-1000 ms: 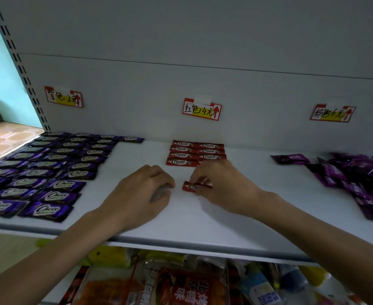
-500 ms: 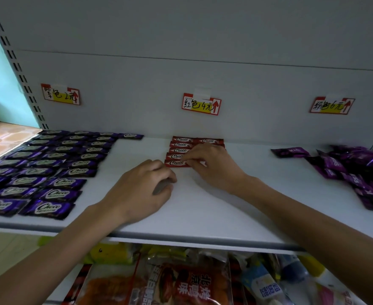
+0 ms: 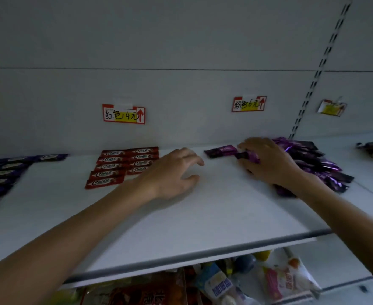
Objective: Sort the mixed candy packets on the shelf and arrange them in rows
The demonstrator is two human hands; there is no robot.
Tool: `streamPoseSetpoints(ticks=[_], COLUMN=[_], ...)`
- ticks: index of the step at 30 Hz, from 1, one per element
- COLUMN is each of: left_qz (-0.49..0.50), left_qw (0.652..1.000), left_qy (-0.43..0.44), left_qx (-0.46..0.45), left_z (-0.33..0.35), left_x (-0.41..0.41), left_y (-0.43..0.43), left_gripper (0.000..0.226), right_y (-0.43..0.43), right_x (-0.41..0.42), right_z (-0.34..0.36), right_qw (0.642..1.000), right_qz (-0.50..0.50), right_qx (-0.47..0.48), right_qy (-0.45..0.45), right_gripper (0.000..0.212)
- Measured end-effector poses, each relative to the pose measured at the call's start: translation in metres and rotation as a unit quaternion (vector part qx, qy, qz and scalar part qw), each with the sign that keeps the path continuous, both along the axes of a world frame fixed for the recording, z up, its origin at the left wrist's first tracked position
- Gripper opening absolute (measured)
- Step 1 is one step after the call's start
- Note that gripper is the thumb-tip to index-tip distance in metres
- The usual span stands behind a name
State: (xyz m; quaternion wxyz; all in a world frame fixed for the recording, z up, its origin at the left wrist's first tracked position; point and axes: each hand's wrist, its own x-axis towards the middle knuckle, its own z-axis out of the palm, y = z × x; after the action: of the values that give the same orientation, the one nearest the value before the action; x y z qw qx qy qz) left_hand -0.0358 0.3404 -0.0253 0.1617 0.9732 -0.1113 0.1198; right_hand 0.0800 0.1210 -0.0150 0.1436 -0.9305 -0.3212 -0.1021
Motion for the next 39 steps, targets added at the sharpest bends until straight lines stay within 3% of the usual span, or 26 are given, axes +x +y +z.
streamPoseSetpoints(ticks=[3, 7, 12, 16, 20, 30, 39], left_qz=[-0.009, 0.009, 0.027, 0.029, 0.034, 0.082, 0.136], left_qw=[1.000, 0.998, 0.998, 0.999, 0.998, 0.996, 0.990], left_qy=[0.008, 0.047, 0.032, 0.018, 0.035, 0.021, 0.025], left_qx=[0.023, 0.043, 0.050, 0.031, 0.031, 0.005, 0.005], left_z=[0.000, -0.003, -0.009, -0.007, -0.007, -0.009, -0.008], left_x=[0.034, 0.061, 0.070, 0.065, 0.068, 0.086, 0.089], left_y=[-0.018, -0.037, -0.043, -0.045, -0.047, -0.061, -0.071], left_gripper=[0.045, 0.054, 0.041, 0.038, 0.037, 0.033, 0.032], right_y=[-0.022, -0.026, -0.026, -0.031, -0.036, -0.052, -0.061], right_x=[0.007, 0.009, 0.012, 0.021, 0.034, 0.070, 0.096], right_z=[-0.013, -0.013, -0.008, -0.003, 0.004, 0.013, 0.017], right_qw=[0.998, 0.999, 0.996, 0.988, 0.984, 0.975, 0.948], right_qz=[0.005, 0.037, 0.060, 0.050, 0.053, 0.083, 0.109], right_qx=[-0.052, 0.011, 0.062, 0.143, 0.154, 0.174, 0.201], right_qy=[0.032, -0.001, 0.000, 0.039, 0.067, 0.113, 0.221], right_gripper=[0.053, 0.041, 0.024, 0.019, 0.018, 0.023, 0.040])
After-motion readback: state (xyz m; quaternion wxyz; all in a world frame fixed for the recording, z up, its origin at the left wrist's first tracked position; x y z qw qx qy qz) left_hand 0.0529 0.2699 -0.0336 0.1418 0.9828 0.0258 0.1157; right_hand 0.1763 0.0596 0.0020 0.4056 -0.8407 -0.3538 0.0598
